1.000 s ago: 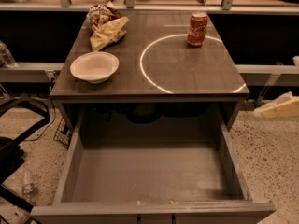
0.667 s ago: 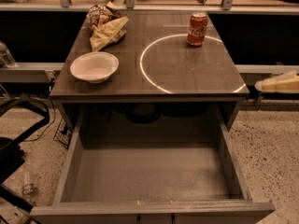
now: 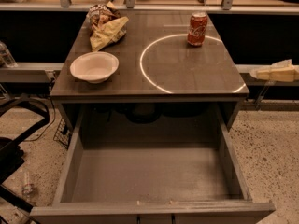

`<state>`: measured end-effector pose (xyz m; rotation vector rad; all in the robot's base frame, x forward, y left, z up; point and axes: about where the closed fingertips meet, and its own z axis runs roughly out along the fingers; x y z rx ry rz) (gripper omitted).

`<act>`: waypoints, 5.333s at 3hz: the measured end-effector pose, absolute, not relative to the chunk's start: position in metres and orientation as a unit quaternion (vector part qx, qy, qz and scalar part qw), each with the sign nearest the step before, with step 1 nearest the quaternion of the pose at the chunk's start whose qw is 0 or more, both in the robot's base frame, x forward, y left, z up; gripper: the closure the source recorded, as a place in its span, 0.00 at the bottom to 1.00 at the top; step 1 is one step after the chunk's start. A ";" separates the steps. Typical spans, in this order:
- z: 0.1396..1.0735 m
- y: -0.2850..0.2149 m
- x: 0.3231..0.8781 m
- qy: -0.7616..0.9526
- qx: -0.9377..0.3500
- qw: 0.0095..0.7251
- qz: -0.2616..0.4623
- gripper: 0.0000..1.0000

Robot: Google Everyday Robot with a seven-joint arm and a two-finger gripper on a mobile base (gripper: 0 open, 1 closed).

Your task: Move coke can near paper bowl

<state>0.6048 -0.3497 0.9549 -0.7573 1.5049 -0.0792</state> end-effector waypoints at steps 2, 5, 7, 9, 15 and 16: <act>0.948 -0.320 0.671 0.673 -0.295 0.674 0.074 0.00; 0.924 -0.237 0.809 0.670 -0.269 0.662 0.200 0.00; 0.884 -0.201 0.863 0.701 -0.249 0.629 0.226 0.00; 0.883 -0.182 0.885 0.702 -0.264 0.625 0.217 0.41; 1.018 -0.171 0.790 0.660 -0.272 0.684 0.152 1.00; 0.996 -0.170 0.744 0.658 -0.267 0.686 0.157 1.00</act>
Offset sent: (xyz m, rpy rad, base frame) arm 0.1302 0.0632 -0.0074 0.3586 0.1182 0.1589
